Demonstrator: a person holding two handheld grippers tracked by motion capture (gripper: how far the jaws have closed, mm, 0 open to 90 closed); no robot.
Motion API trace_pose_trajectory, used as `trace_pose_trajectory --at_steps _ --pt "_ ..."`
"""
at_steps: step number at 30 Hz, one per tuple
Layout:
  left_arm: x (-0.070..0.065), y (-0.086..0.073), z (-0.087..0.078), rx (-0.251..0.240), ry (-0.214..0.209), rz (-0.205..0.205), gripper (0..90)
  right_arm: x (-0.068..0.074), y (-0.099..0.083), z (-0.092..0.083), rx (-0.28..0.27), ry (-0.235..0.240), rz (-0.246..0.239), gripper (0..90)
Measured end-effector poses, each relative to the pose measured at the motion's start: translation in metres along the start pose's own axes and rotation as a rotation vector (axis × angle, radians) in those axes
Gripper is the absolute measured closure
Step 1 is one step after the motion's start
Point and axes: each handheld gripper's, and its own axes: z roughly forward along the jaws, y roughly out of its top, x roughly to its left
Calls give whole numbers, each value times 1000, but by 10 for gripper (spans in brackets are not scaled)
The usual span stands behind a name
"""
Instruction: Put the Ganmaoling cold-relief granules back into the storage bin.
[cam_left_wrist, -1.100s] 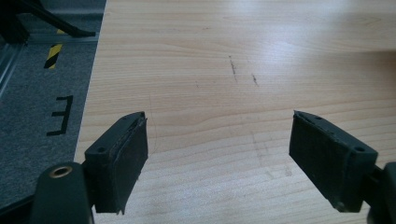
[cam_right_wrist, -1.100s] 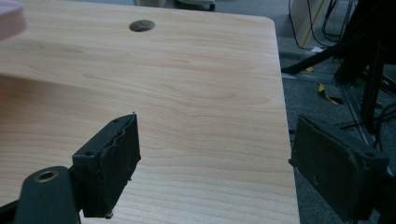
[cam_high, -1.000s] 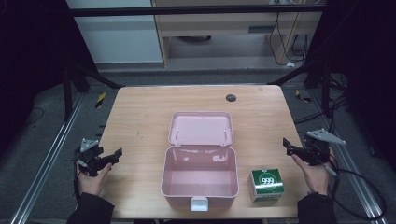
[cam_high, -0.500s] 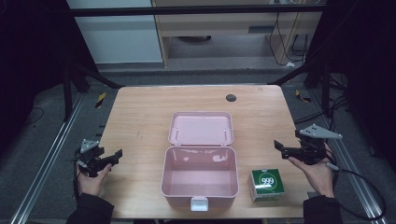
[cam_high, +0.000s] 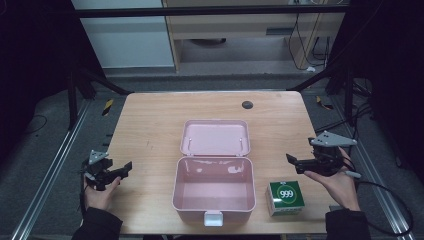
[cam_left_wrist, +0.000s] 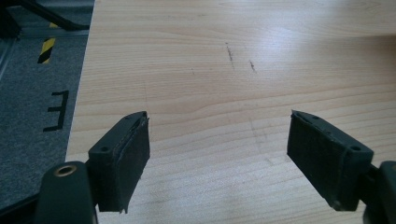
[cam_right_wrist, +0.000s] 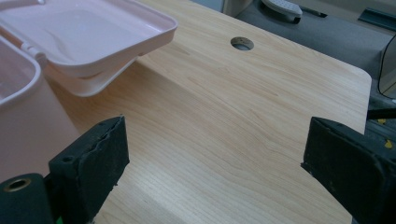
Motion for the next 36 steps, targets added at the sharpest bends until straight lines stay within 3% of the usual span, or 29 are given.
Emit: trace_pose_trajectory --at_steps 9,19,25,36 --pt "-1 -2 2 22 -3 21 204 2 13 -3 45 41 -82 56" --pt "-4 -4 3 30 -9 40 204 12 36 -10 77 99 -212 42" --pt "-4 -5 4 33 -14 47 204 21 46 -14 120 147 -307 40" --pt "-5 -6 5 44 -12 61 204 33 53 -16 201 222 -425 47"
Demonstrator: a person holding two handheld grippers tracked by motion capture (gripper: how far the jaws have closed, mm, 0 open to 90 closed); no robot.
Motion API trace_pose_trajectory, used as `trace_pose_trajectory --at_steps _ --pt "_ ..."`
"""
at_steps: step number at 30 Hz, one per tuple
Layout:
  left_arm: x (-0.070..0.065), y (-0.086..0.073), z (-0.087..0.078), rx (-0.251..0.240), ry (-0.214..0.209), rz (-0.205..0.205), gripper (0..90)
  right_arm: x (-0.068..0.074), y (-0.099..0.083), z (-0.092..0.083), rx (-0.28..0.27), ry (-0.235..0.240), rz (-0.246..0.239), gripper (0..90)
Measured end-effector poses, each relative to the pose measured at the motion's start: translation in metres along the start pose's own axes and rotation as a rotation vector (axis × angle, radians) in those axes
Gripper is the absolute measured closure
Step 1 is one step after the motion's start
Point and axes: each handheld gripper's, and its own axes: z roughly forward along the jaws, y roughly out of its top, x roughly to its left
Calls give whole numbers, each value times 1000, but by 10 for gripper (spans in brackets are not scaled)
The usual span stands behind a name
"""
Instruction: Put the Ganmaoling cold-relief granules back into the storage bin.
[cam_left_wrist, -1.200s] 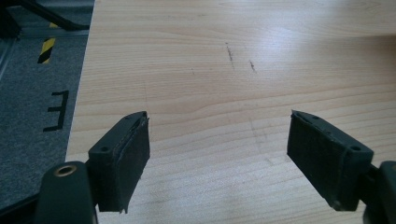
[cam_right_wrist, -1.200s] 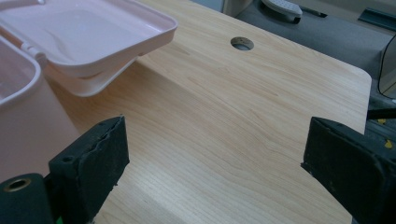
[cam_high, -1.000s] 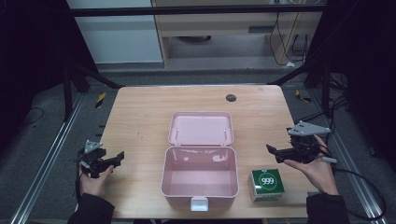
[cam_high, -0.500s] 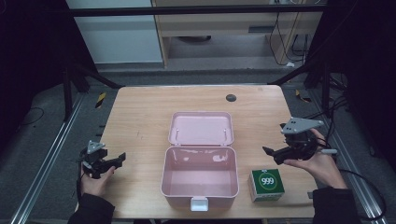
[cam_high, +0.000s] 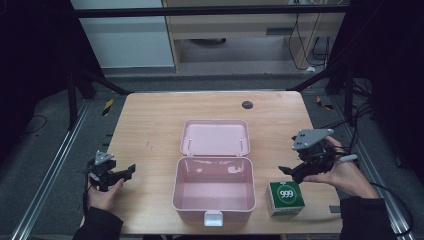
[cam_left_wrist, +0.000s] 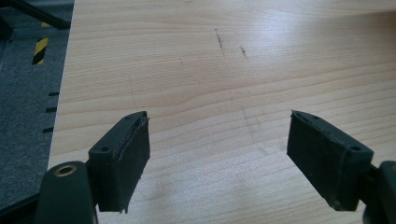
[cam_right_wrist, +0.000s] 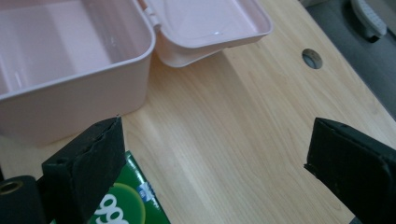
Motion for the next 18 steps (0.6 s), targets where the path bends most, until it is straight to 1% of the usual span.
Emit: trace_pose_trajectory --at_steps 9,18 --pt "-1 -1 1 0 -2 0 204 9 1 0 74 55 -79 49" --pt "-1 -1 1 7 0 7 204 19 -3 2 141 117 -121 48"
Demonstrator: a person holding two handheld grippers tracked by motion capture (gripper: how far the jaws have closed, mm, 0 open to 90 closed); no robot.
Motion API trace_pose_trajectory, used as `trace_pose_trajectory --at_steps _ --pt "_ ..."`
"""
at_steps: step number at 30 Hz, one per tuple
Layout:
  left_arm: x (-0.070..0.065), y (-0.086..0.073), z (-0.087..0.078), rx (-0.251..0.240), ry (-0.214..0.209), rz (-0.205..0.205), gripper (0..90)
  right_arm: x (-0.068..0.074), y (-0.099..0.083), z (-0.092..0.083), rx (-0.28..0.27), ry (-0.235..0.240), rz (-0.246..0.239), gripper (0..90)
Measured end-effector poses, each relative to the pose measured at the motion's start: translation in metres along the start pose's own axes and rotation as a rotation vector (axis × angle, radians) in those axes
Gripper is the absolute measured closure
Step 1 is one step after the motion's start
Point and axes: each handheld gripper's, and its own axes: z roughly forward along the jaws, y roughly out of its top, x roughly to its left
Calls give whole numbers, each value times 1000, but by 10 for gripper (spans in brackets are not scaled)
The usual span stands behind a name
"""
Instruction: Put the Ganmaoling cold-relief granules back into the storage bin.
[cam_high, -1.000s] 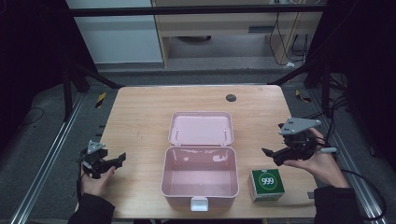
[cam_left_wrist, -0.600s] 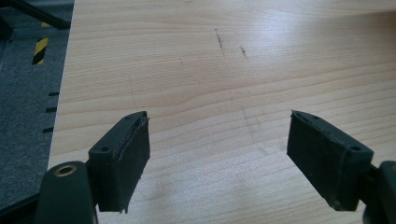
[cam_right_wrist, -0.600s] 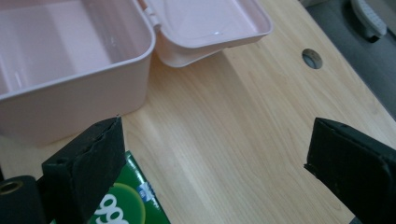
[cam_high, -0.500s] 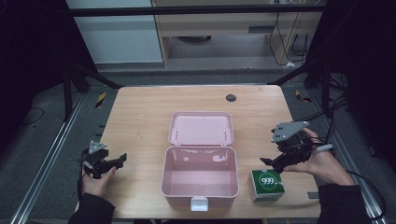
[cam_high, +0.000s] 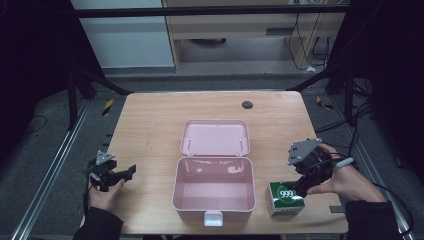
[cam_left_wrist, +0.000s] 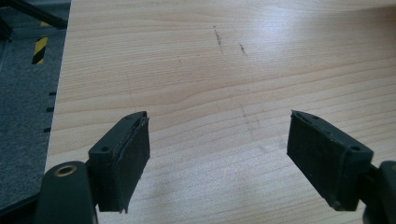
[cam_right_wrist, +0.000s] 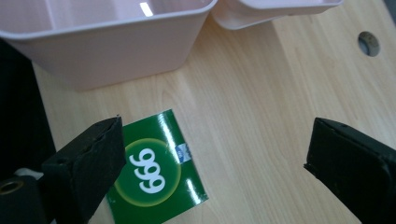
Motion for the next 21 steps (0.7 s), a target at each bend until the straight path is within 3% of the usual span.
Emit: trace_pose_trajectory --at_steps 21 --pt "0 0 0 -1 0 1 204 13 -12 18 68 91 -61 25"
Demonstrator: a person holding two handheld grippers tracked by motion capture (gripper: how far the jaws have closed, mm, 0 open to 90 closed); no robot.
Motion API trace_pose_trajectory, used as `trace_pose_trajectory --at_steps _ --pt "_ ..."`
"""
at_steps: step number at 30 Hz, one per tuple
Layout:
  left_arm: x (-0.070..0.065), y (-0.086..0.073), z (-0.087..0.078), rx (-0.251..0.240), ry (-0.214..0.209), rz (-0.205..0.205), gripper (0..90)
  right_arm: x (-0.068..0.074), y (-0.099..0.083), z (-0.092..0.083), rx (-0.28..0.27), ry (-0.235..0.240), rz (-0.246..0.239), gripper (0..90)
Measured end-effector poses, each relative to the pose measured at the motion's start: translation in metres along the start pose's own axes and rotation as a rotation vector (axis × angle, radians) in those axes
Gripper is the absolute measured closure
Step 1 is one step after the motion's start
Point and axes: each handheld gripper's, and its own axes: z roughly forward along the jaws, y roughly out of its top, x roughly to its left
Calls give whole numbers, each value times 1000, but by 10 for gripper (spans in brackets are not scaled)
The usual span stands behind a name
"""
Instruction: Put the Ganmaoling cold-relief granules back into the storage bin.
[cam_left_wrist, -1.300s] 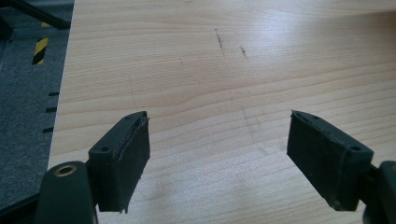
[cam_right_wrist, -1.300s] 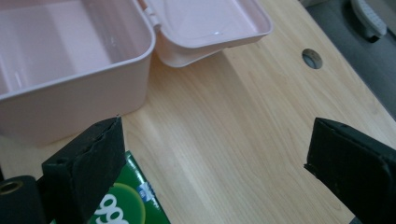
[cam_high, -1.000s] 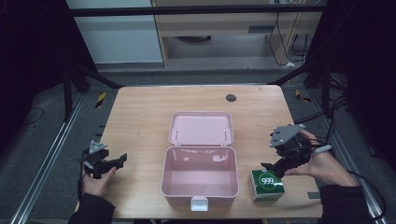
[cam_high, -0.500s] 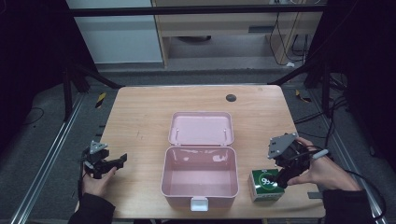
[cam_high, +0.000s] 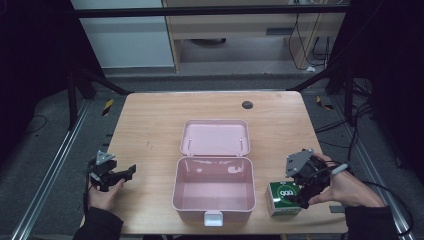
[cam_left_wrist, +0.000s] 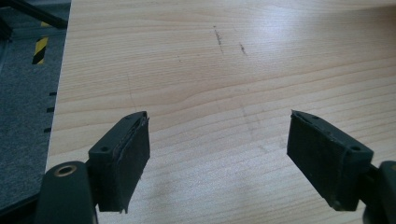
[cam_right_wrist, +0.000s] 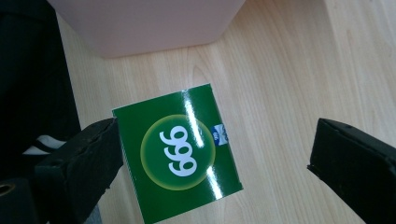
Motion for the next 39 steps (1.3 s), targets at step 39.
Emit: trace_pose_trajectory --at_steps 39 --pt "0 0 0 7 3 9 204 9 -11 50 112 106 -64 15"
